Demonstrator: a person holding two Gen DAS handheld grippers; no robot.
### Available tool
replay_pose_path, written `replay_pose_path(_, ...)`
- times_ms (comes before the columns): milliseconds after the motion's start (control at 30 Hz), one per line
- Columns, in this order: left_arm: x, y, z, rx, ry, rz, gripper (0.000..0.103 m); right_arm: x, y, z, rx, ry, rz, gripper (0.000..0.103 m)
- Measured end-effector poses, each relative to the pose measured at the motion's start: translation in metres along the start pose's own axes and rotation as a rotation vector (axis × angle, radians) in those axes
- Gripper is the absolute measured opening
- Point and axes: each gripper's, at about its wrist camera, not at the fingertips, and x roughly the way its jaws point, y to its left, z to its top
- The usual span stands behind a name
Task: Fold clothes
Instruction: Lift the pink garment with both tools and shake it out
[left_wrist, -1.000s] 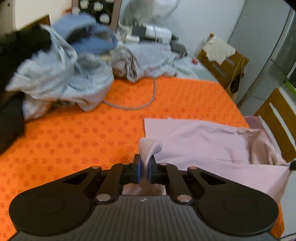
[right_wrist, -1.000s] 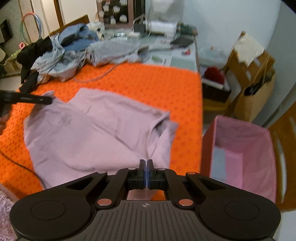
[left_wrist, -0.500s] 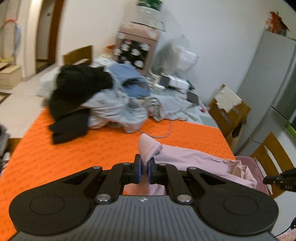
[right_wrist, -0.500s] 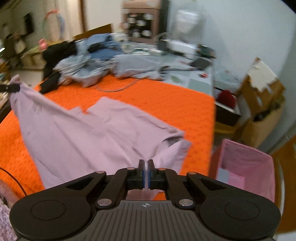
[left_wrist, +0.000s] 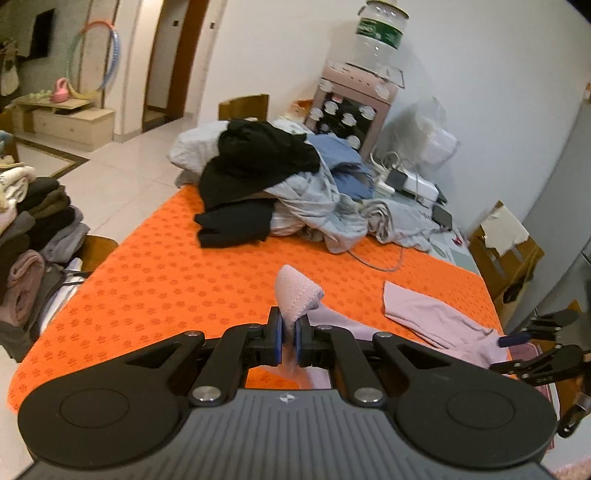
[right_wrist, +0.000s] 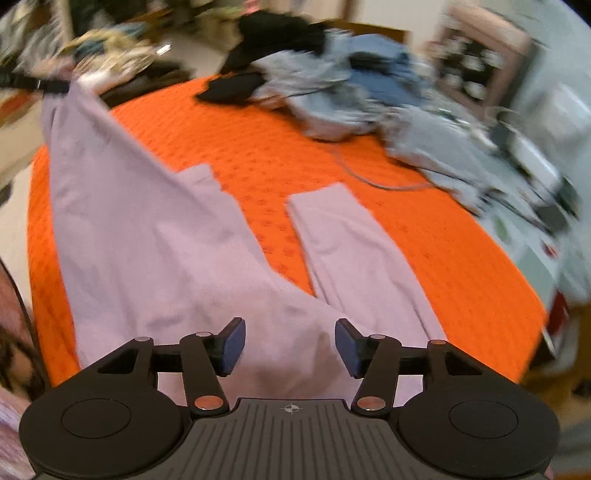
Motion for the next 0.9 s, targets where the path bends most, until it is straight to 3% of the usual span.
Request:
replay_pose_path(167,-0.015,0.005,-0.001,-0.02,-0.023,0.031,0.007,0.037,-0.013,0.024,-0.075,0.03,0.109,0.057)
replay_pose_path(300,-0.025,0.009,-0.001,-0.029,-0.038,0.053,0.007,0.054,-0.023,0.04,-0.103,0.042,0.211,0.065)
replay_pose_path(467,-0.034,0.018,0.0,-0.049,-0.06,0.082,0.007,0.075,-0.025,0.05,-0.122,0.096,0.35,0.067)
replay_pose_path(900,-0.055,0.048,0.001,-0.092,-0.086,0.14,0.007,0.088,-0.033,0.057,-0.085,0.114,0.366,0.066)
